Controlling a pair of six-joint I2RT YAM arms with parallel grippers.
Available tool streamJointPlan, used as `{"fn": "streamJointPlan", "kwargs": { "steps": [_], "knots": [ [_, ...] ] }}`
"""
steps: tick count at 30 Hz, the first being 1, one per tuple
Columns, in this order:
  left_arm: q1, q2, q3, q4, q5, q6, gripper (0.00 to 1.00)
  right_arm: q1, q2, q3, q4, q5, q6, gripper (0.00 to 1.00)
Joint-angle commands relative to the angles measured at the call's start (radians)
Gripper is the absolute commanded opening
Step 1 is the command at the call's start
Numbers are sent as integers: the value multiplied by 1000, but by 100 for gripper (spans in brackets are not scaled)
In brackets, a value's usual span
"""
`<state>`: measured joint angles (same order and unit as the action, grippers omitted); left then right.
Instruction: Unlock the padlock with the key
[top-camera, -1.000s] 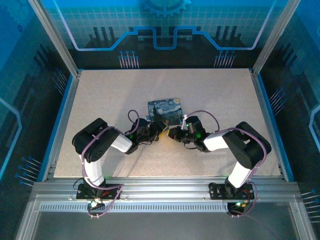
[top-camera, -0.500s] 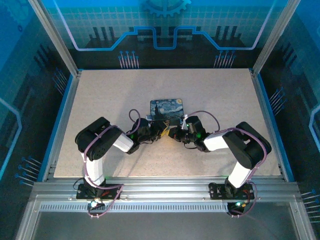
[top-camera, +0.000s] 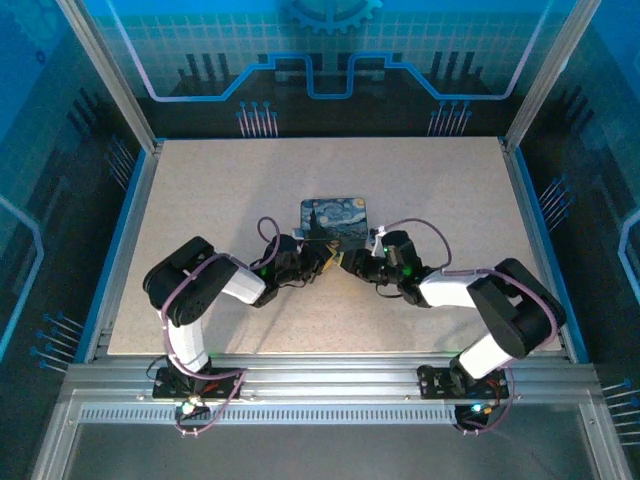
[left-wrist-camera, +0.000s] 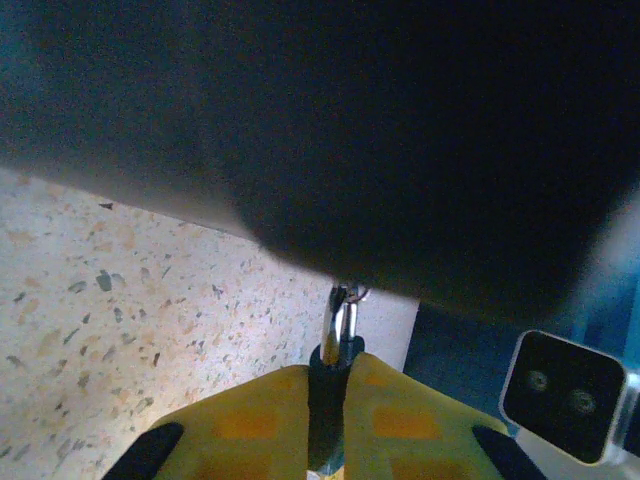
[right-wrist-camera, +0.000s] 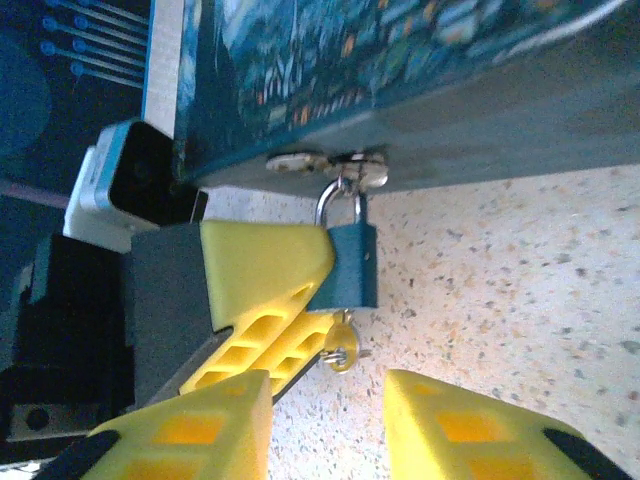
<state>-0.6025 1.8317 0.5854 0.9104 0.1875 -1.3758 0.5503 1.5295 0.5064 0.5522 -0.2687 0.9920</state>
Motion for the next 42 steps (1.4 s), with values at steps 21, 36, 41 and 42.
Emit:
{"fn": "streamJointPlan", "kwargs": {
  "steps": [21,36,41,42],
  "knots": [
    [-15,-178,43,-205,-17,10,0,87,-402,176,-446,196,-1233,71],
    [-28,-190,55,-211,-14,-76,0,301,-268,77,-318,546,-1786,63],
    [-27,-189,53,-197,-13,-84,0,333,-183,84,-274,601,-1796,54],
    [-28,-189,51,-194,-15,-84,0,335,-170,87,-258,606,-1797,52]
  ]
}}
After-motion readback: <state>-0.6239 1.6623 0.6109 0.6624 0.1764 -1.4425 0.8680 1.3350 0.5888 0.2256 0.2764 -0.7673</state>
